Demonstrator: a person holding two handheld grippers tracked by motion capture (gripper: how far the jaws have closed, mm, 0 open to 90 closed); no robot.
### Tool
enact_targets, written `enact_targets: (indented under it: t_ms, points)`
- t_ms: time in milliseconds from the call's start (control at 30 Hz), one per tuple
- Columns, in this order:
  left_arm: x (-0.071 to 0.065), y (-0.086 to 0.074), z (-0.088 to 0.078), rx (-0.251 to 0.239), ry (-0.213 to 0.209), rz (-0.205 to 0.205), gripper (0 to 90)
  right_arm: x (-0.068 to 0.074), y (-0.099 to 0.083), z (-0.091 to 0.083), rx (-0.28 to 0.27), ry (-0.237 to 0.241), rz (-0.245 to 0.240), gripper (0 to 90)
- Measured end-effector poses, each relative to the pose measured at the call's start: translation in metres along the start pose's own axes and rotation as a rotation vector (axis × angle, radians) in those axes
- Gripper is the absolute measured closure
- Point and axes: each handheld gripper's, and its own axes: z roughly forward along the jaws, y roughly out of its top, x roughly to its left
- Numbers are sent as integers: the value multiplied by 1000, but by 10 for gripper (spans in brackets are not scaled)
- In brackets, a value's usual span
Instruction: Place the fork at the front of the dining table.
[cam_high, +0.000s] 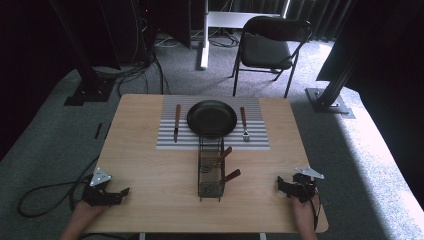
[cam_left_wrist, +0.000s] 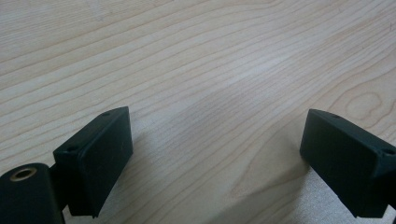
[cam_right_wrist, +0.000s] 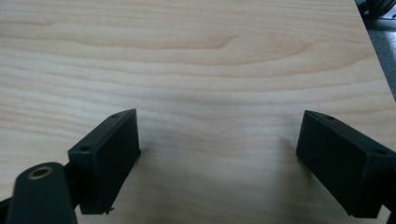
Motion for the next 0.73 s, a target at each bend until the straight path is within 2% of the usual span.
enact_targets:
  t_ms: [67,267,433,733]
  points:
    - [0,0,0,0,0,0,92,-2,-3,-3,-2,5,-3,126]
    - [0,0,0,-2,0,-2,92,-9,-10,-10,2,-49,39,126]
    - [0,0,0,-1,0,-1,92,-9,-10,-10,2,-52,38,126]
    - [-2,2,1,3,51,-53,92,-9,-10,-10,1,-52,39,127]
